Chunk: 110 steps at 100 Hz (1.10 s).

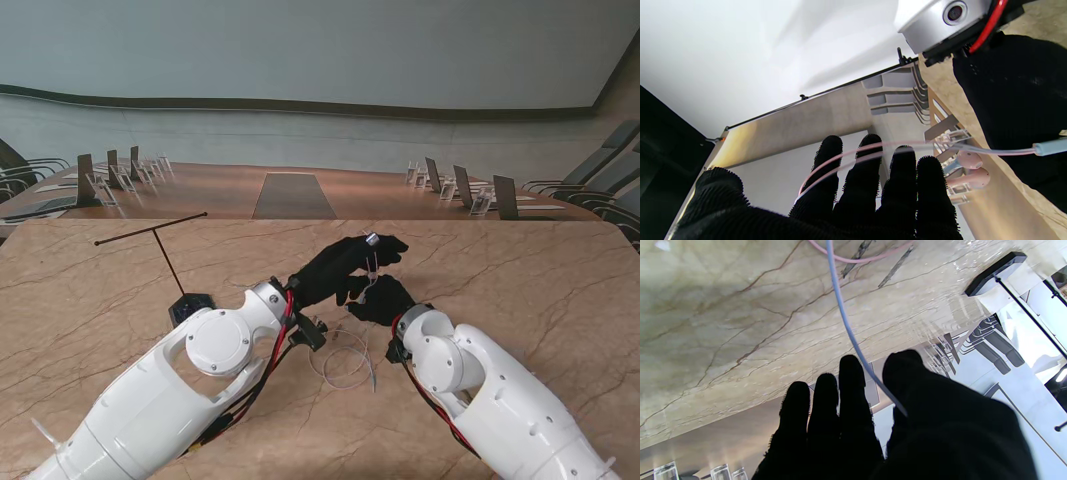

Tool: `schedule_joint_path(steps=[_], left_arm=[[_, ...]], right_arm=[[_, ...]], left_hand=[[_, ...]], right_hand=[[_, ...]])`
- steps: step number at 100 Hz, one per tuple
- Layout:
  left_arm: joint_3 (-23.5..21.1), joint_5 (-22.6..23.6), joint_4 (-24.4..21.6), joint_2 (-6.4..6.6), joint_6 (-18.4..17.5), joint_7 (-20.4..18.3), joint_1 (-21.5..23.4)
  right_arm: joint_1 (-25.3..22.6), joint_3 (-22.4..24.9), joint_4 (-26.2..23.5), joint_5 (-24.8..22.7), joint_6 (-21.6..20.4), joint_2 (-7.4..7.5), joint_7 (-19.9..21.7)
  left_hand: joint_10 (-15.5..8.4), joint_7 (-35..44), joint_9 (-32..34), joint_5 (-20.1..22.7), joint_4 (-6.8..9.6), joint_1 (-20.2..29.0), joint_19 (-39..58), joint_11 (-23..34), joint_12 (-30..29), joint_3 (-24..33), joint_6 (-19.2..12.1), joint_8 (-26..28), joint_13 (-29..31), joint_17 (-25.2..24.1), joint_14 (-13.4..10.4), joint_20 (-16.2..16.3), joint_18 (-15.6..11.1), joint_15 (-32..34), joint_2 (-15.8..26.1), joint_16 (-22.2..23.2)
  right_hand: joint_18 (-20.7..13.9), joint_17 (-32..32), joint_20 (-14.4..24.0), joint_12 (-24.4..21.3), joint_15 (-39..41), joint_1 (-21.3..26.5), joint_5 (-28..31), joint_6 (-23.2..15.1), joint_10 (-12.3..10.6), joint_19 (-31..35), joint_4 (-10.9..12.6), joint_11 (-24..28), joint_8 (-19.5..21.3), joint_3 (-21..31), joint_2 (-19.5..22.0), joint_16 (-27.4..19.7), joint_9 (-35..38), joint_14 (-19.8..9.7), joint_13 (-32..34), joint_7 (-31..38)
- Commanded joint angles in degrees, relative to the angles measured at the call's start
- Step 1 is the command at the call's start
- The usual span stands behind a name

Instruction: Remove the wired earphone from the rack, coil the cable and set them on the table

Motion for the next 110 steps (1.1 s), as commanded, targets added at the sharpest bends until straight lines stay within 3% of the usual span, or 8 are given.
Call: schedule_joint_path(steps=[1, 10, 21, 30, 68, 81, 88, 110], left_arm=[[0.01, -0.04, -0.75, -0.35, 0.16, -0.13, 0.73], [-0.30, -0.03, -0.90, -0.30, 0.05, 0.00, 1.11], [-0.66, -0.10, -1.10, -0.27, -0.25, 0.24, 1.66], [-0.78, -0.61, -1.18, -0.45, -0.61, 0.86, 2.12], [-0.43, -3.44, -1.08, -1.37, -1.26, 3.13, 3.55], [-0.13, -3.98, -0.98, -1.49, -1.13, 3.06, 3.55], [-0.04, -4.11, -0.93, -1.70, -1.22, 3.74, 3.72], [-0.33, -4.45, -0.93, -1.71, -1.23, 3.91, 4.29]], right_arm=[[0.03, -0.05, 0.64, -0.39, -0.38, -0.55, -1.40], [-0.22, 0.29, 1.25, -1.25, -0.78, -0.68, -2.77], [-0.73, 1.17, 1.52, -2.53, -0.83, -0.68, -3.89], [-0.87, 1.82, 1.87, -3.70, -1.06, -0.68, -4.91], [1.80, 1.10, 3.76, -6.02, -0.90, -0.55, -5.35], [3.12, -0.14, 4.49, -5.66, -0.57, -0.60, -4.71], [3.66, -0.62, 4.86, -5.52, -0.47, -0.67, -4.69], [5.27, -1.66, 5.82, -6.01, 0.06, -0.56, -3.84]], left_hand=[[-0.33, 0.42, -0.33, -1.00, 0.08, 0.88, 1.85, 1.47, -0.18, -0.80, -2.38, 0.77, 1.19, 0.61, 0.18, 0.04, -1.03, 0.49, 1.03, 0.39], [-0.27, 0.51, -0.24, -1.00, 0.09, 1.06, 2.01, 1.61, -0.04, -0.77, -2.32, 0.86, 1.17, 0.58, 0.22, 0.08, -1.01, 0.64, 1.04, 0.55], [-0.43, 0.54, -0.26, -1.21, 0.09, 1.21, 2.21, 1.70, 0.09, -0.76, -2.37, 0.92, 1.18, 0.67, 0.21, 0.13, -1.21, 0.75, 1.13, 0.67], [-0.49, 0.88, 0.03, -0.93, 0.12, 1.69, 2.67, 1.97, 0.25, -0.61, -2.34, 1.10, 1.56, 1.09, 0.17, 0.30, -1.71, 1.15, 1.20, 0.87], [-1.10, 2.34, -0.71, -1.63, 0.05, 3.52, 4.16, 3.41, 0.36, -0.61, -2.99, 1.84, 1.92, 2.57, -0.20, 0.87, -2.50, 2.59, 2.03, 0.73], [-1.26, 2.82, -1.74, -2.10, 0.04, 3.79, 5.24, 4.10, 0.52, -0.75, -3.25, 2.14, 1.56, 2.80, 0.57, 1.41, -1.48, 3.51, 2.27, 1.01], [-0.81, 3.30, -1.30, -1.83, -0.02, 4.23, 7.74, 4.82, 0.82, -0.80, -2.94, 2.41, 2.58, 4.59, 2.09, 2.56, 0.64, 5.09, 2.28, 1.82], [-0.45, 3.63, -1.60, -1.82, -0.05, 4.53, 9.24, 5.53, 1.19, -0.86, -2.71, 2.57, 2.69, 4.94, 2.91, 3.31, 1.36, 6.50, 2.31, 2.61]], right_hand=[[-0.90, 1.25, -1.39, 0.51, 1.34, 2.36, 7.51, -1.14, 1.19, 3.78, -1.45, -0.87, 3.64, 6.53, -2.95, 0.82, 5.62, -0.05, 3.06, 1.82], [0.95, 2.82, -1.16, 0.98, 2.28, 2.92, 13.09, 0.32, 2.64, 5.21, -0.21, -0.57, 10.87, 11.55, -3.99, 1.31, 8.54, 1.53, 5.82, 2.25], [4.13, 5.11, -0.07, 1.27, 4.73, 4.41, 18.09, 2.33, 4.53, 7.60, -0.94, 2.13, 22.05, 17.54, -6.72, 2.42, 11.52, 4.03, 9.13, 2.66], [6.68, 7.12, 1.12, 1.78, 7.41, 5.48, 20.64, 2.84, 6.28, 10.14, -1.62, 4.94, 25.77, 20.59, -9.24, 3.52, 14.35, 6.30, 11.89, 4.11], [11.46, 10.43, 5.04, 3.04, 15.99, 7.66, 23.75, 2.06, 10.48, 16.99, -3.95, 18.41, 31.42, 25.58, -14.46, 7.44, 18.54, 11.01, 17.74, 7.41], [11.67, 10.60, 5.58, 3.25, 17.00, 7.78, 23.79, 1.90, 10.91, 17.64, -3.97, 19.83, 31.95, 25.87, -14.75, 7.84, 18.67, 11.26, 18.09, 7.86], [11.75, 10.49, 5.79, 3.39, 17.51, 7.88, 23.89, 1.98, 11.31, 17.82, -3.95, 20.51, 32.25, 26.05, -14.95, 8.02, 18.70, 11.45, 18.26, 8.14], [12.10, 10.58, 5.53, 3.76, 18.57, 7.95, 23.90, 1.37, 11.62, 18.26, -3.89, 22.01, 33.39, 26.45, -15.12, 8.29, 18.70, 11.64, 18.51, 8.95]])
